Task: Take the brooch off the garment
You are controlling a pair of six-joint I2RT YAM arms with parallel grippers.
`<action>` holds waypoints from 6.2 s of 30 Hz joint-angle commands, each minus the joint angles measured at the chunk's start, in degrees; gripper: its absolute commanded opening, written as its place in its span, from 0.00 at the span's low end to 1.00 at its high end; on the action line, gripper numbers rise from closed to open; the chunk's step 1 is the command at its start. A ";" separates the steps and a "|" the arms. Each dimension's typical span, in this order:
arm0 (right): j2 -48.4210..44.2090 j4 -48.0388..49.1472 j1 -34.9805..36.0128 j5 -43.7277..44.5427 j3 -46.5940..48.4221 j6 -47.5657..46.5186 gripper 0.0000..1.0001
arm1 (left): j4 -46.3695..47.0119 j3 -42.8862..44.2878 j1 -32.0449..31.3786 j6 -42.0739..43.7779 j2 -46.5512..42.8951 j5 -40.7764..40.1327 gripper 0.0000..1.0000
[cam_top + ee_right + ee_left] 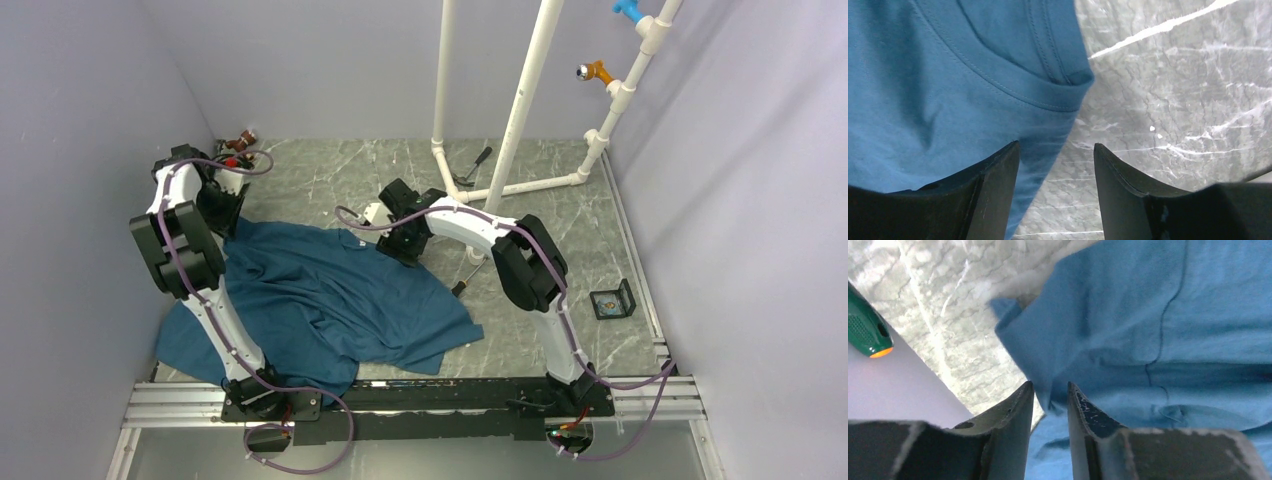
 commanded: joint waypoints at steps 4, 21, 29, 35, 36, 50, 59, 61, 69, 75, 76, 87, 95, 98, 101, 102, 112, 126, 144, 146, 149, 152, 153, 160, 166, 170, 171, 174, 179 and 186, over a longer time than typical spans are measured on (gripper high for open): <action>-0.47 -0.93 -1.67 -3.34 -0.48 2.59 0.54 | -0.55 2.70 -0.09 2.52 -6.04 17.71 0.63; 0.56 -1.14 -1.69 -6.60 -3.13 4.21 0.41 | 4.03 2.71 -10.65 3.76 2.01 13.27 0.59; 1.00 -1.24 -1.94 -5.87 -4.16 3.18 0.28 | 4.23 3.47 -12.07 3.98 5.81 9.80 0.47; 2.94 -2.33 -2.30 -5.61 -0.98 2.50 0.00 | 3.48 4.77 -11.42 4.39 6.07 7.27 0.08; 3.14 -2.13 -2.38 -5.51 -0.52 2.43 0.00 | 3.95 4.85 -11.04 4.15 5.60 7.60 0.04; 5.97 4.85 -6.37 4.38 6.91 4.51 0.00 | 9.74 7.81 -7.80 -3.15 4.00 8.63 0.00; 8.15 9.67 -7.49 5.51 13.15 5.31 0.00 | 18.89 8.09 -6.56 -9.80 2.11 8.27 0.00; 9.30 10.26 -7.49 6.90 14.79 5.27 0.00 | 20.99 8.43 -6.37 -10.75 2.03 7.46 0.00; 15.03 12.09 -7.85 12.38 22.22 3.34 0.00 | 27.86 11.05 -6.00 -12.08 3.99 3.54 0.00; 17.77 14.41 -8.16 15.30 25.12 1.35 0.00 | 33.29 12.78 -5.91 -12.44 5.97 3.84 0.00; 18.17 14.84 -8.31 15.87 25.84 1.21 0.00 | 34.34 13.01 -5.91 -12.72 6.33 3.69 0.00; 21.48 20.16 -9.71 21.74 34.12 -2.05 0.27 | 39.83 19.44 -5.91 -12.18 11.73 -2.08 0.14; 9.01 9.30 -11.09 9.70 23.03 -0.09 0.72 | 38.22 9.80 -4.88 -12.57 2.91 3.11 0.69; 4.30 3.78 -11.11 3.32 16.89 0.90 0.74 | 37.44 3.58 -4.99 -13.54 -3.31 8.27 0.84; 1.84 -0.64 -11.14 -0.58 12.68 2.41 0.74 | 30.89 2.89 -4.94 -15.60 -6.53 12.46 0.88; 1.56 -1.29 -11.11 -1.23 11.60 2.53 0.73 | 28.40 2.93 -4.97 -16.29 -7.33 13.41 0.89; 2.04 -2.79 -10.54 -5.16 7.58 3.96 0.71 | 17.82 -7.77 -4.97 -18.43 -18.62 21.64 0.93; 6.91 -0.21 -10.89 1.96 5.32 0.76 0.59 | 14.91 -20.48 -4.89 -13.75 -27.10 20.37 0.91; 15.92 -0.82 -15.83 10.93 21.35 -0.79 0.57 | 12.78 -35.76 -4.07 0.57 -37.24 20.72 0.86; 15.48 -1.00 -15.79 10.80 21.85 -0.48 0.57 | 12.95 -35.58 -4.06 0.00 -36.79 20.50 0.84; 13.09 -0.50 -15.67 10.55 20.65 0.01 0.59 | 13.94 -32.96 -4.09 -2.25 -35.11 20.44 0.80; 10.03 -0.41 -15.37 9.58 19.30 0.45 0.64 | 15.47 -29.49 -4.09 -4.01 -32.26 19.54 0.79; 8.94 -0.52 -15.25 8.76 18.95 0.54 0.66 | 15.34 -27.87 -4.08 -4.05 -31.02 19.19 0.78; 5.69 -1.42 -13.03 1.71 19.68 3.50 0.69 | 13.81 -21.71 -4.35 -3.42 -25.48 19.25 0.77; 10.06 0.95 -11.88 -2.22 25.00 6.24 0.60 | 13.58 -18.30 -4.24 -7.36 -22.49 19.93 0.76; 13.76 2.95 -10.74 -2.33 28.51 6.28 0.53 | 15.34 -16.55 -3.99 -10.90 -21.22 19.34 0.78; 14.51 3.44 -10.47 -2.28 29.07 6.28 0.51 | 15.49 -15.40 -3.83 -11.75 -20.53 18.83 0.78; 16.13 5.96 -9.85 -2.08 29.16 6.07 0.46 | 15.42 -11.28 -3.14 -14.82 -17.64 17.23 0.79; 19.34 9.09 -8.82 1.54 28.48 3.89 0.42 | 15.21 -5.80 -1.84 -17.28 -13.68 15.13 0.80; 22.91 10.39 -9.32 11.46 27.83 -0.75 0.32 | 18.42 -2.00 -1.68 -17.19 -10.57 10.70 0.80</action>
